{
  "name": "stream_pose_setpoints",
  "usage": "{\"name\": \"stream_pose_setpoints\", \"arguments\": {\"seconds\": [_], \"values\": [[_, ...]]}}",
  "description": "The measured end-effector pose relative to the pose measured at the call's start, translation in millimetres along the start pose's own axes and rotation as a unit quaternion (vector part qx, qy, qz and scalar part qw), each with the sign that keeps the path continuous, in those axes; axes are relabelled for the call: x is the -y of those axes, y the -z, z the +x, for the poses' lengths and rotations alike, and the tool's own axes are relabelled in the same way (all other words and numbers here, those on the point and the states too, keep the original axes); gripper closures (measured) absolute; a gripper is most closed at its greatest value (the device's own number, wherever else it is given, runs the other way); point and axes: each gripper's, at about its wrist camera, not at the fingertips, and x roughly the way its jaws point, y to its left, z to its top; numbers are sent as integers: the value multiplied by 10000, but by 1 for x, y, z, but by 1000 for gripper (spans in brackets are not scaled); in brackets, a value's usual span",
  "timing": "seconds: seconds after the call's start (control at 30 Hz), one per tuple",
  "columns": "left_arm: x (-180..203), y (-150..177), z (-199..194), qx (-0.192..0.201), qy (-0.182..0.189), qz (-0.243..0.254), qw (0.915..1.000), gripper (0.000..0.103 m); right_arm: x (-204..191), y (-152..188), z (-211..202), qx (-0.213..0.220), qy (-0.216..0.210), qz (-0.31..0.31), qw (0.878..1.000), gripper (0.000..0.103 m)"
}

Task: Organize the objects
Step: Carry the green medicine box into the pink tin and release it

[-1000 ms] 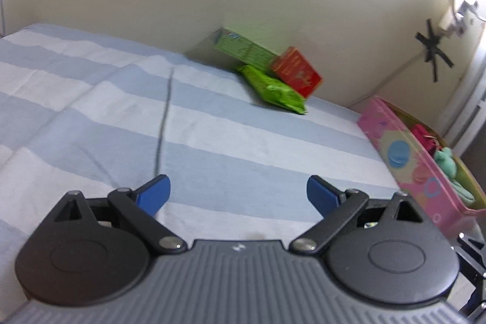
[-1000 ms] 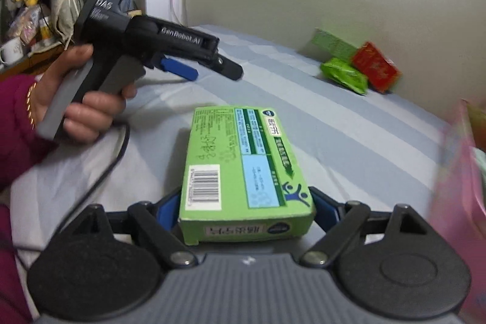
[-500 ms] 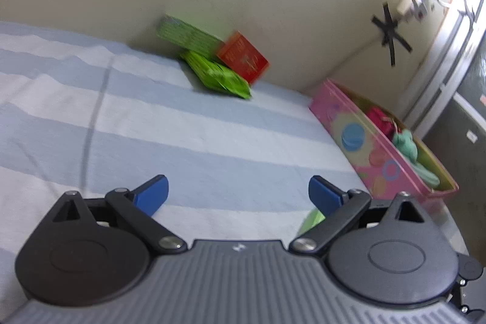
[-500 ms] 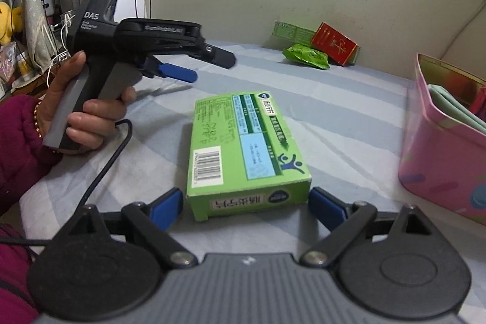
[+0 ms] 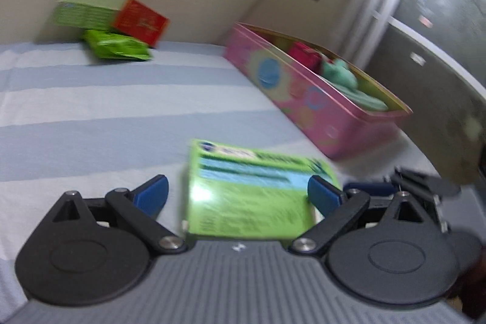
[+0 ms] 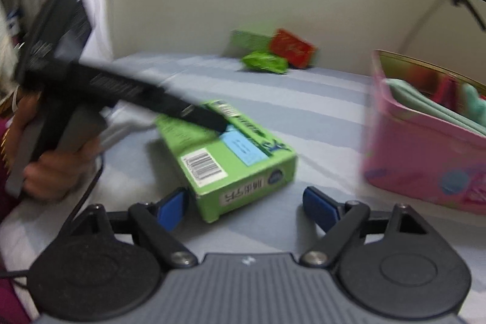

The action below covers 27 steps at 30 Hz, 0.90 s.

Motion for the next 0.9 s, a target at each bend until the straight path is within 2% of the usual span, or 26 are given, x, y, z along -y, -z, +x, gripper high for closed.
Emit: {"name": "stream_pose_setpoints", "arguments": {"seconds": [0.13,0.2,0.27,0.37,0.47,0.67,0.7,0.73,0.77,0.83,0.9], "values": [[18,6,0,-119,170,342,9992,4,20,7,-12,116,242,351,9990,18],[17,4,-11,83,36,344,9994,4,31,8,-17,151,224,549,9981,18],[2,-4,-25,350,-31,-24,9994,4,35,10,-24,192,226,619,9976,17],[-23,-16,-34,465,-15,-655,9968,4,32,12,-32,236,181,553,9980,17],[-27,-19,-32,375,-144,-640,9971,4,23,8,-31,287,51,417,9987,16],[-5,-9,-11,-115,46,-367,9992,7,3,-4,-8,146,-115,60,9998,17],[-2,-6,-5,-250,54,-343,9991,14,1,-5,-3,91,-187,20,9998,18],[3,-4,1,-332,64,-281,9990,18,-1,-6,3,20,-284,-9,9996,32],[12,-3,3,-290,-139,-86,9994,17,-3,-6,8,-49,-362,-28,9993,44],[20,-8,2,-283,-335,-24,9990,18,-9,-7,9,-3,-258,-182,9995,44],[25,-20,-6,-135,-215,-65,9997,18,-9,-8,-4,279,-189,-294,9990,45]]}}
